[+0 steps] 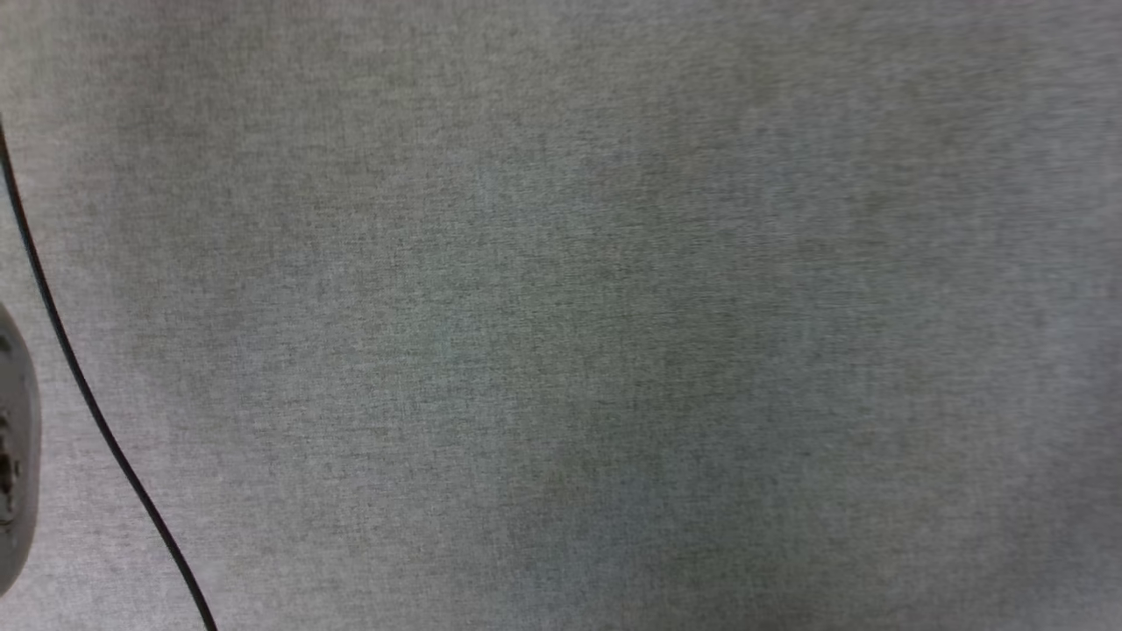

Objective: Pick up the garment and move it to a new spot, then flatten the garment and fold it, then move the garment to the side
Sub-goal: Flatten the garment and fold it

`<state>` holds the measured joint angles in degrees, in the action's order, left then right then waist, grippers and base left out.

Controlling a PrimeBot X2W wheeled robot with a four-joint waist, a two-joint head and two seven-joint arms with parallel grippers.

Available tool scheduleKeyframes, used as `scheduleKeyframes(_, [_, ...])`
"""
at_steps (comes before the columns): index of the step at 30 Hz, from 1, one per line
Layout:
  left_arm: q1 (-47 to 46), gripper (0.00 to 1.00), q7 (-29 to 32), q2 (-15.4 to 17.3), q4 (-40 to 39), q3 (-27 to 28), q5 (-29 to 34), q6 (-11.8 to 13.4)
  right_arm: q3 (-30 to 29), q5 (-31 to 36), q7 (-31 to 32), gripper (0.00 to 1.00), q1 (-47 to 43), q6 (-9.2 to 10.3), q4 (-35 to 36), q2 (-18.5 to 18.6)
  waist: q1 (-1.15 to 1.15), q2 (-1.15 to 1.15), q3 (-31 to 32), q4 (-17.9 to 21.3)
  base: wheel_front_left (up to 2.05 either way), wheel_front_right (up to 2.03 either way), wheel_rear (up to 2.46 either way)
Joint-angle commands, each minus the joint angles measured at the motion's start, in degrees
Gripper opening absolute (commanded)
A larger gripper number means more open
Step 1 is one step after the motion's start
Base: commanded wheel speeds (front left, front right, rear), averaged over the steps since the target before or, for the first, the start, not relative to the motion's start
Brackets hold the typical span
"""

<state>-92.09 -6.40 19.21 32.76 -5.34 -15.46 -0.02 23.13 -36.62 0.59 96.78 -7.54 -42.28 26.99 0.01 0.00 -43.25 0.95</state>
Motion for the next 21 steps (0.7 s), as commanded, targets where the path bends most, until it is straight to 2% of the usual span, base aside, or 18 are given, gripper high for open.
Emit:
scheduleKeyframes(1, [0.52, 0.00, -0.52, -0.19, 0.49, -0.01, -0.36, -0.23, 0.41, -0.30, -0.09, 0.00, -0.14, 0.10, -0.39, 0.18, -0.01, 0.00, -1.14, -0.65, 0.00, 0.00, 0.00])
scheduleKeyframes(10, [8.26, 0.00, -3.79, -2.05, 5.73, -0.49, -3.00, -2.61, 6.85, -5.03, -2.48, 0.00, -8.81, 0.08, -2.02, -0.11, -0.01, 0.00, 1.32, -0.33, 0.00, 0.00, 0.00])
scheduleKeyframes(18, [24.20, 0.00, -7.42, -2.96, 7.16, -0.38, -5.77, -5.08, 13.26, -11.18, -6.10, 0.00, -24.51, 0.08, -2.87, 0.43, -0.01, 0.00, 10.11, 0.03, 0.00, 0.00, 0.00])
scheduleKeyframes(21, [32.54, 0.00, -8.27, -2.66, 5.38, 0.57, -6.64, -5.17, 15.80, -13.25, -7.74, 0.00, -30.73, 0.08, -2.64, -0.15, -0.01, 0.00, 13.94, 0.87, 0.00, 0.00, 0.00])
